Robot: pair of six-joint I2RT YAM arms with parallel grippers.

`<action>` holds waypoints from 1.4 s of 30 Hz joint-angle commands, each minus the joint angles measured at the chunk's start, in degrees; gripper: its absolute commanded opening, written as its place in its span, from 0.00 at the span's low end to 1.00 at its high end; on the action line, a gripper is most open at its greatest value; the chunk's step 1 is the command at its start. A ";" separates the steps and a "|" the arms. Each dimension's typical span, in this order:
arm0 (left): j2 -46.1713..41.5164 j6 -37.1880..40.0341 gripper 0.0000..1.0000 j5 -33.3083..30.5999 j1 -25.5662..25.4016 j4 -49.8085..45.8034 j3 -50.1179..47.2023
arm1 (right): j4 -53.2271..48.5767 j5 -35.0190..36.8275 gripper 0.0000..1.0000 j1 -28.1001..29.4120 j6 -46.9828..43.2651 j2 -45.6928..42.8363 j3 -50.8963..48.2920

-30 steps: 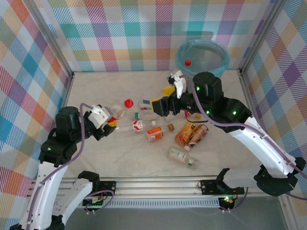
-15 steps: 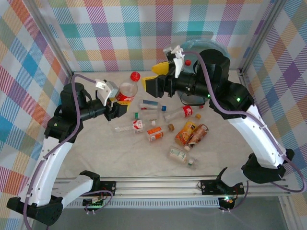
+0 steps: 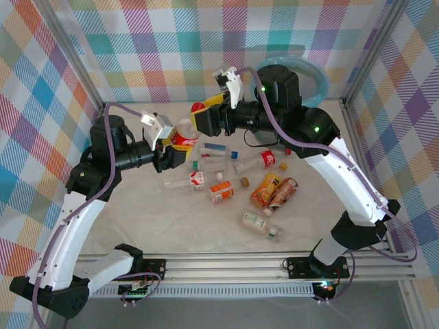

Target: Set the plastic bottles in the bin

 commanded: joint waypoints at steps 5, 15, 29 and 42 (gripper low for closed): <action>0.78 0.72 0.54 1.70 -1.00 -2.24 3.25 | -0.65 -2.13 0.48 -0.12 0.70 1.10 2.50; 1.41 0.31 0.59 1.72 -1.15 -1.54 3.17 | -1.92 -0.49 0.24 -0.26 -0.05 0.89 2.98; 6.01 -4.50 0.98 -3.06 -4.88 14.71 6.93 | -10.50 7.47 0.10 -13.62 -2.69 1.62 14.13; 31.42 -12.44 0.93 -13.83 -16.80 18.93 29.97 | -6.32 29.85 0.10 -27.51 -12.19 5.76 17.21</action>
